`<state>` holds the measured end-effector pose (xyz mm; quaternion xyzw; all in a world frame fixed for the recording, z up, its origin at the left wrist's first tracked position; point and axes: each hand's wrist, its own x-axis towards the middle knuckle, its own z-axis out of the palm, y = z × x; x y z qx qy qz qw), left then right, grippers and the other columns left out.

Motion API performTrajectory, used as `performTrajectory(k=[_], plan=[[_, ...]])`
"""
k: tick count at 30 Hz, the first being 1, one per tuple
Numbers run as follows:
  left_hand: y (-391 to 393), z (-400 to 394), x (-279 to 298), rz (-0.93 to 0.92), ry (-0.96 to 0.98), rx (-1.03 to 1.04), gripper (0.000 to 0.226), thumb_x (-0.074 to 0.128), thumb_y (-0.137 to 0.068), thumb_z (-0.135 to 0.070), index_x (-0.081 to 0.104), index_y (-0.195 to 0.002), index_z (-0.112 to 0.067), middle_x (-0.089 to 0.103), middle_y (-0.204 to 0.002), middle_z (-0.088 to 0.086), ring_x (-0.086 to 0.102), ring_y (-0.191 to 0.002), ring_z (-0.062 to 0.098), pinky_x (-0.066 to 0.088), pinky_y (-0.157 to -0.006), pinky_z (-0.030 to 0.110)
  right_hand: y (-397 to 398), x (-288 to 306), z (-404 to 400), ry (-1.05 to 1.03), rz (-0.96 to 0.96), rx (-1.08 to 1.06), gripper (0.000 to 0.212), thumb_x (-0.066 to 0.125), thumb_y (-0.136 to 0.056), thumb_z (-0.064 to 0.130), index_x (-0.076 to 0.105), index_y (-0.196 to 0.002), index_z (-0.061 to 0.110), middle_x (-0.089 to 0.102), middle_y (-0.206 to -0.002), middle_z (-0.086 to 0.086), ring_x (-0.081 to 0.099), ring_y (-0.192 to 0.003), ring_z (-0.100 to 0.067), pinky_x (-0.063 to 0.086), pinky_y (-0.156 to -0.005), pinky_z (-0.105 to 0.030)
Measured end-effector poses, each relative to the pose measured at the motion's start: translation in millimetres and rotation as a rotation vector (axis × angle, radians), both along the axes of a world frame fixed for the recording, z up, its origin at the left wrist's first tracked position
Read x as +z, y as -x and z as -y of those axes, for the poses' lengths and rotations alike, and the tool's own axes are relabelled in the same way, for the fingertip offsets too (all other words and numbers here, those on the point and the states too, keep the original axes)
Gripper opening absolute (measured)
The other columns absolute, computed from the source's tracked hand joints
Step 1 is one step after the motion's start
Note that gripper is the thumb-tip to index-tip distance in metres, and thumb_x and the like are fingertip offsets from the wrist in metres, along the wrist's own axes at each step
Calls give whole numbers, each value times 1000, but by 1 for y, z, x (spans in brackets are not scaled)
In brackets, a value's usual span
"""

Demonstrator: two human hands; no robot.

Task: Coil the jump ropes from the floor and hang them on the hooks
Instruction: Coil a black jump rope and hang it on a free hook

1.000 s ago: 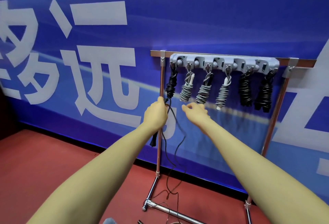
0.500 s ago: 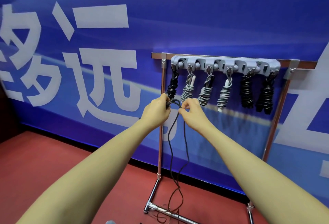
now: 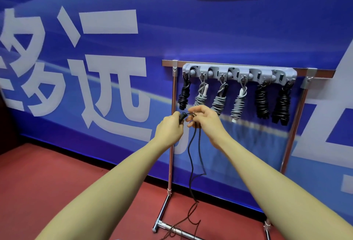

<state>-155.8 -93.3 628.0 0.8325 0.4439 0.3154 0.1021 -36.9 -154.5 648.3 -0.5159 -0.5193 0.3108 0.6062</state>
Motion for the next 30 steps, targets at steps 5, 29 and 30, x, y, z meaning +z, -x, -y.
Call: performTrajectory(k=[5,29,30], plan=[[-1,1,-2,4,12,-32,9,39,-94,-8,46,-100,-7,60,-92,12,55,-77,32,42,-61,38,-5,-3,3,-28,125,8,14,54,-93,0,62,-99,8,67,-83,-13,60,-61,-13,54,-71,-27],[0,5,14,366,328,-182,28,48,-86,-10,37,-61,-12,32,-54,1,26,-48,15,24,-47,24,-20,-6,7,-43,140,27,7,63,-90,11,60,-96,14,67,-74,-2,65,-72,-12,51,-70,-18],[0,4,13,411,340,-183,28,49,-85,-10,37,-59,-12,33,-54,3,27,-49,16,25,-48,26,-20,-6,8,-21,177,42,4,62,-91,12,60,-92,14,67,-75,-1,65,-72,-11,50,-69,-16]])
